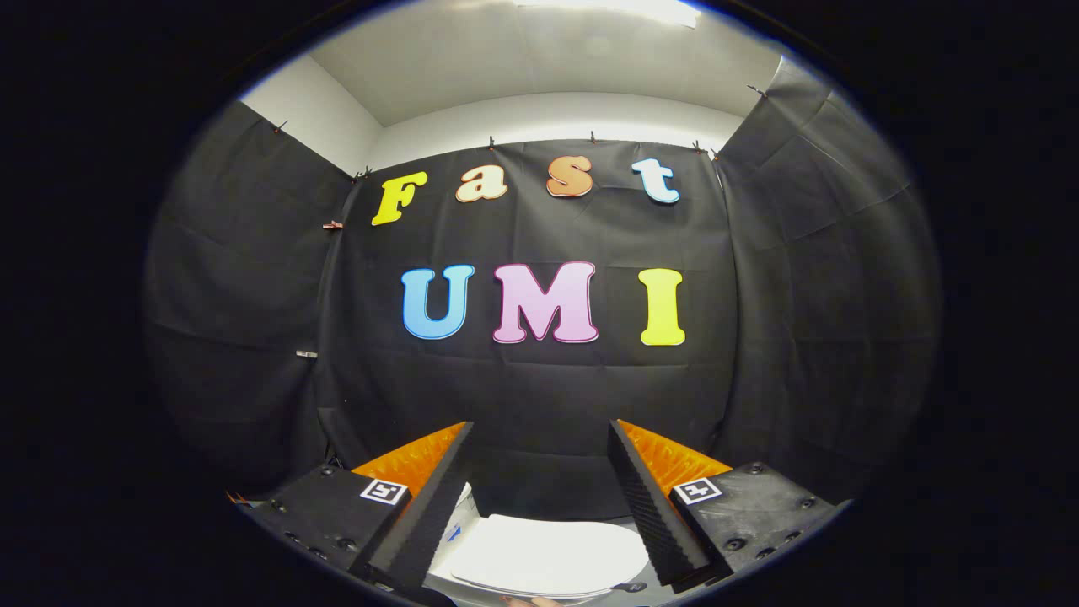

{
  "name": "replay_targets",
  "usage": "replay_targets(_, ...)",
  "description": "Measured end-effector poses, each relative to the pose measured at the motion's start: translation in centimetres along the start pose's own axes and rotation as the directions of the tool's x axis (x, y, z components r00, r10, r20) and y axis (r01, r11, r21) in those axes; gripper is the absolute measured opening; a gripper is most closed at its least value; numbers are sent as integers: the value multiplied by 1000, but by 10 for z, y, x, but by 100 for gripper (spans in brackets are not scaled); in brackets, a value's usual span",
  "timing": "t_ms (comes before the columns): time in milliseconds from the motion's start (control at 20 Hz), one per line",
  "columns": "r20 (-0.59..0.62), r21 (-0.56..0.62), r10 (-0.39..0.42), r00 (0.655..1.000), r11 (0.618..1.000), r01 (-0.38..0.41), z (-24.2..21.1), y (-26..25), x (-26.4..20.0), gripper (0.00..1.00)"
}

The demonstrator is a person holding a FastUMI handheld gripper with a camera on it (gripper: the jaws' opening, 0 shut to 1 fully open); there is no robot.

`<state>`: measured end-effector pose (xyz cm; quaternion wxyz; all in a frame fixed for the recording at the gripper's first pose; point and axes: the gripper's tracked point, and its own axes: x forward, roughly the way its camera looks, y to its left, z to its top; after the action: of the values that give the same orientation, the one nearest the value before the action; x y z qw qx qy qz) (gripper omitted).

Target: Open the toilet lid.

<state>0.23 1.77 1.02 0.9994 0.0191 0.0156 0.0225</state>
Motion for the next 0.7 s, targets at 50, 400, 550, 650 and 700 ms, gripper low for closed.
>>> replay_targets(50,3,-1,-4,1000,1000,4,2,-2,0,98)
replay_targets(400,21,13,-64,998,998,63,8,-26,-1,98)
replay_targets(550,12,34,-96,995,995,95,2,-42,3,98)
replay_targets(650,-2,49,-113,994,992,113,-6,-53,7,98)
replay_targets(700,-9,57,-126,992,990,127,-10,-61,10,98)
